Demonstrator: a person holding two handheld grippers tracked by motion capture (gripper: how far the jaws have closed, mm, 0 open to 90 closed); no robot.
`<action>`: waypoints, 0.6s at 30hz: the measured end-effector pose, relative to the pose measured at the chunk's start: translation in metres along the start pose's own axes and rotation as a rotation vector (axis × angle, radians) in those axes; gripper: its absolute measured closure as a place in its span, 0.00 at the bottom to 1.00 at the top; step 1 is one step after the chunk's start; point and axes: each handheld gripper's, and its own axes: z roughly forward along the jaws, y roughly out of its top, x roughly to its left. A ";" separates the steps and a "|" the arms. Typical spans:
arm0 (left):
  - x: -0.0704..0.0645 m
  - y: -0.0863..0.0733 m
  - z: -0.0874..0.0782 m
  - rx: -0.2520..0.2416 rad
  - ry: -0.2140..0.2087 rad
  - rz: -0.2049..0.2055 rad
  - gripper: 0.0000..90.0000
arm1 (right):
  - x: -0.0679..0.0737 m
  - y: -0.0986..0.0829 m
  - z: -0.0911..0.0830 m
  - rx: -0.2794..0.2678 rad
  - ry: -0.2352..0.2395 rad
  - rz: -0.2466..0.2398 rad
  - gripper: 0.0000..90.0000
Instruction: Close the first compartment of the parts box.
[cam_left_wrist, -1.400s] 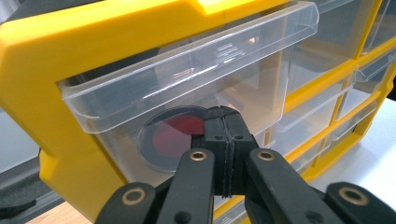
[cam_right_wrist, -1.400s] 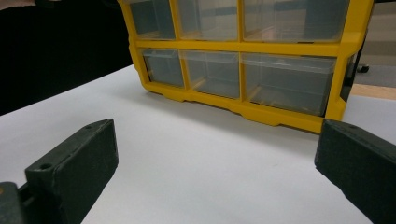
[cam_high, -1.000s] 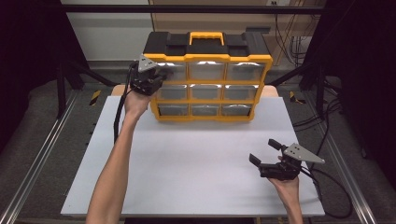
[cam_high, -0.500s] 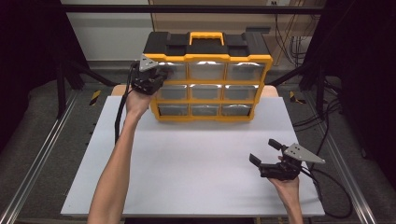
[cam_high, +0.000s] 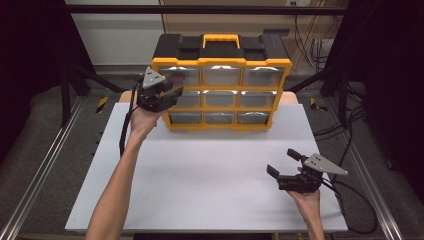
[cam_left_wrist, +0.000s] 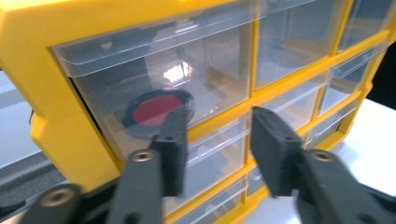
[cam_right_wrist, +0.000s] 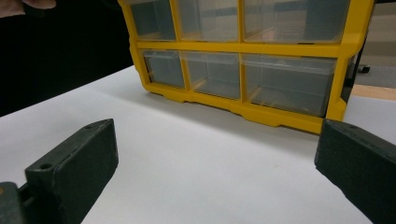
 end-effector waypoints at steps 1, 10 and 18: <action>-0.001 -0.001 -0.002 -0.004 -0.003 -0.004 0.53 | 0.000 0.000 0.000 0.000 0.001 -0.001 0.00; -0.010 -0.012 -0.016 -0.028 -0.033 -0.004 0.27 | 0.000 0.001 -0.001 -0.004 -0.001 0.003 0.00; -0.014 -0.032 -0.033 -0.044 -0.103 -0.048 0.12 | 0.000 0.001 -0.001 -0.007 0.000 0.005 0.00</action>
